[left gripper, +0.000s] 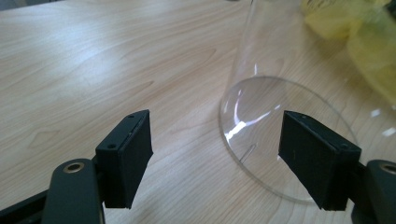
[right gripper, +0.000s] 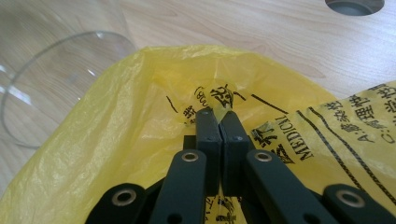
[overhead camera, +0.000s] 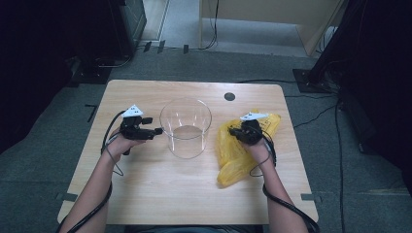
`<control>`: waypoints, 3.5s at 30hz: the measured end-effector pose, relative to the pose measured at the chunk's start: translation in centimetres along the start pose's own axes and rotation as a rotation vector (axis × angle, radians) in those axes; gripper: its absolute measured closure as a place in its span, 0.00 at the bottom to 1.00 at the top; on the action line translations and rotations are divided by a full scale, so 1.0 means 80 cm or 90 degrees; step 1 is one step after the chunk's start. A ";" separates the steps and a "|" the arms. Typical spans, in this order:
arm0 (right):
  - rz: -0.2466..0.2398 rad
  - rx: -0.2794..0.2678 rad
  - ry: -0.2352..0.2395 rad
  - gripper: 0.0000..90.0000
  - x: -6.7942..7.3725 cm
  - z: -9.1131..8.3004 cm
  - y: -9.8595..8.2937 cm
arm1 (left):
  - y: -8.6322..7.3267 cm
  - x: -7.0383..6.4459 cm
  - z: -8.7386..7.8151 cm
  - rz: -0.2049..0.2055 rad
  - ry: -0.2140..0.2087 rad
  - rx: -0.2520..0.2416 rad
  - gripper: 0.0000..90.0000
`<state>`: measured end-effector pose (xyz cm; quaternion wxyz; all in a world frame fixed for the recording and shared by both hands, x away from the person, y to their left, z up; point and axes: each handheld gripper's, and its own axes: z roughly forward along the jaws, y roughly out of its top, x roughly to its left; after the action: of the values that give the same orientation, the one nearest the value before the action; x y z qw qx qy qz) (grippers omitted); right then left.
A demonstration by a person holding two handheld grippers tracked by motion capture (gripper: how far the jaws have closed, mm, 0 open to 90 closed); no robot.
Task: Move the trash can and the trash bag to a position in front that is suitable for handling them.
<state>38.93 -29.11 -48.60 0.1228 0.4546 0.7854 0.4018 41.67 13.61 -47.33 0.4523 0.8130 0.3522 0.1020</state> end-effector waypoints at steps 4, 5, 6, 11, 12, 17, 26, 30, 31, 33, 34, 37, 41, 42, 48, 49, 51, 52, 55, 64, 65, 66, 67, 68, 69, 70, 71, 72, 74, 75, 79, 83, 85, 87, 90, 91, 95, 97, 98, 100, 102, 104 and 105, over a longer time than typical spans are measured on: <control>0.004 -0.009 0.011 1.00 0.001 -0.011 0.009 | 0.003 0.000 -0.009 -0.003 0.003 -0.016 0.28; 0.002 -0.012 0.010 1.00 0.002 -0.013 0.011 | 0.003 -0.001 -0.010 -0.001 0.004 -0.019 0.28; 0.001 -0.011 0.009 1.00 0.003 -0.015 0.013 | 0.004 -0.001 -0.012 0.003 0.005 -0.018 0.28; 0.003 -0.006 0.016 1.00 0.005 -0.026 0.022 | 0.009 -0.009 -0.014 0.013 -0.007 -0.007 0.29; 0.007 -0.006 0.018 1.00 0.005 -0.027 0.024 | 0.009 -0.011 -0.014 0.014 -0.010 -0.007 0.29; -0.010 0.005 0.022 1.00 0.014 -0.029 0.031 | 0.012 -0.016 -0.019 0.017 -0.010 -0.006 0.30; -0.023 -0.002 0.042 0.99 0.032 -0.040 0.048 | 0.020 -0.020 -0.030 0.020 -0.020 -0.015 0.30; -0.031 -0.013 0.043 0.99 0.036 -0.048 0.055 | 0.027 -0.023 -0.038 0.024 -0.022 -0.023 0.30; -0.031 -0.015 0.043 0.99 0.036 -0.050 0.056 | 0.028 -0.023 -0.040 0.025 -0.022 -0.024 0.30; -0.032 -0.019 0.043 0.99 0.034 -0.053 0.056 | 0.031 -0.024 -0.044 0.026 -0.025 -0.026 0.30; -0.029 -0.020 0.042 0.99 0.034 -0.055 0.057 | 0.033 -0.025 -0.046 0.023 -0.026 -0.028 0.30; -0.026 -0.033 0.047 0.99 0.034 -0.064 0.061 | 0.038 -0.027 -0.053 0.022 -0.026 -0.032 0.30; -0.035 -0.045 0.050 0.99 0.037 -0.072 0.067 | 0.045 -0.030 -0.062 0.015 -0.030 -0.035 0.30; -0.035 -0.046 0.052 0.99 0.038 -0.073 0.068 | 0.047 -0.032 -0.064 0.017 -0.030 -0.037 0.30; -0.038 -0.058 0.054 0.98 0.040 -0.084 0.075 | 0.054 -0.038 -0.073 0.029 -0.022 -0.031 0.30; -0.039 -0.059 0.054 0.99 0.040 -0.086 0.077 | 0.056 -0.038 -0.075 0.027 -0.024 -0.034 0.30; -0.037 -0.063 0.056 0.99 0.042 -0.091 0.080 | 0.059 -0.039 -0.080 0.030 -0.022 -0.040 0.30; -0.038 -0.066 0.056 0.99 0.043 -0.093 0.081 | 0.060 -0.040 -0.083 0.031 -0.021 -0.043 0.30; -0.044 -0.070 0.060 0.99 0.047 -0.097 0.086 | 0.065 -0.043 -0.088 0.035 -0.021 -0.049 0.30; -0.050 -0.083 0.071 0.99 0.057 -0.108 0.100 | 0.083 -0.059 -0.095 0.050 -0.035 -0.064 0.30; -0.050 -0.081 0.073 0.99 0.058 -0.109 0.102 | 0.084 -0.061 -0.093 0.055 -0.040 -0.060 0.30; -0.052 -0.082 0.074 0.99 0.059 -0.109 0.104 | 0.086 -0.064 -0.091 0.058 -0.044 -0.057 0.30; -0.054 -0.081 0.076 0.99 0.060 -0.110 0.106 | 0.087 -0.067 -0.090 0.057 -0.048 -0.056 0.30; -0.054 -0.082 0.080 0.99 0.061 -0.111 0.108 | 0.089 -0.069 -0.088 0.058 -0.054 -0.054 0.30; -0.055 -0.084 0.085 0.99 0.062 -0.112 0.111 | 0.091 -0.071 -0.086 0.060 -0.059 -0.054 0.30; -0.055 -0.089 0.086 0.99 0.063 -0.113 0.114 | 0.093 -0.073 -0.084 0.063 -0.062 -0.053 0.30; -0.057 -0.092 0.089 0.99 0.065 -0.114 0.117 | 0.096 -0.075 -0.081 0.067 -0.064 -0.052 0.30; -0.060 -0.097 0.093 0.99 0.066 -0.114 0.120 | 0.099 -0.077 -0.079 0.070 -0.066 -0.052 0.30; -0.063 -0.101 0.102 0.99 0.072 -0.113 0.125 | 0.104 -0.081 -0.075 0.076 -0.071 -0.053 0.30; -0.067 -0.101 0.108 0.99 0.076 -0.111 0.127 | 0.106 -0.083 -0.073 0.077 -0.075 -0.055 0.30; -0.090 -0.103 0.119 0.99 0.091 -0.102 0.132 | 0.108 -0.093 -0.065 0.082 -0.089 -0.059 0.30; -0.107 -0.105 0.128 0.99 0.104 -0.097 0.134 | 0.105 -0.101 -0.058 0.096 -0.095 -0.048 0.30; -0.114 -0.109 0.138 0.99 0.111 -0.096 0.135 | 0.105 -0.105 -0.056 0.106 -0.101 -0.050 0.30; -0.113 -0.124 0.172 0.99 0.119 -0.095 0.136 | 0.106 -0.109 -0.054 0.112 -0.110 -0.061 0.30; -0.139 -0.132 0.192 0.99 0.139 -0.094 0.139 | 0.108 -0.117 -0.052 0.124 -0.119 -0.067 0.30; -0.150 -0.129 0.189 0.99 0.145 -0.093 0.140 | 0.109 -0.120 -0.052 0.128 -0.121 -0.069 0.30; -0.157 -0.118 0.196 0.98 0.153 -0.081 0.137 | 0.111 -0.130 -0.049 0.137 -0.138 -0.079 0.30; -0.159 -0.117 0.198 0.98 0.156 -0.077 0.137 | 0.112 -0.135 -0.046 0.149 -0.144 -0.078 0.30; -0.160 -0.114 0.200 0.98 0.157 -0.076 0.137 | 0.111 -0.138 -0.044 0.150 -0.149 -0.077 0.30; -0.161 -0.114 0.209 0.98 0.161 -0.073 0.137 | 0.111 -0.143 -0.039 0.155 -0.156 -0.078 0.29; -0.162 -0.112 0.218 0.98 0.166 -0.071 0.137 | 0.111 -0.148 -0.036 0.161 -0.161 -0.079 0.29; -0.167 -0.108 0.223 0.98 0.170 -0.068 0.136 | 0.111 -0.152 -0.034 0.168 -0.162 -0.084 0.29; -0.167 -0.107 0.229 0.98 0.172 -0.066 0.136 | 0.111 -0.153 -0.033 0.172 -0.163 -0.087 0.29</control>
<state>35.00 -17.80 -34.70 0.0697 0.2579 0.8107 0.5210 35.69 4.19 -36.75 0.5297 0.8266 0.1720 0.0806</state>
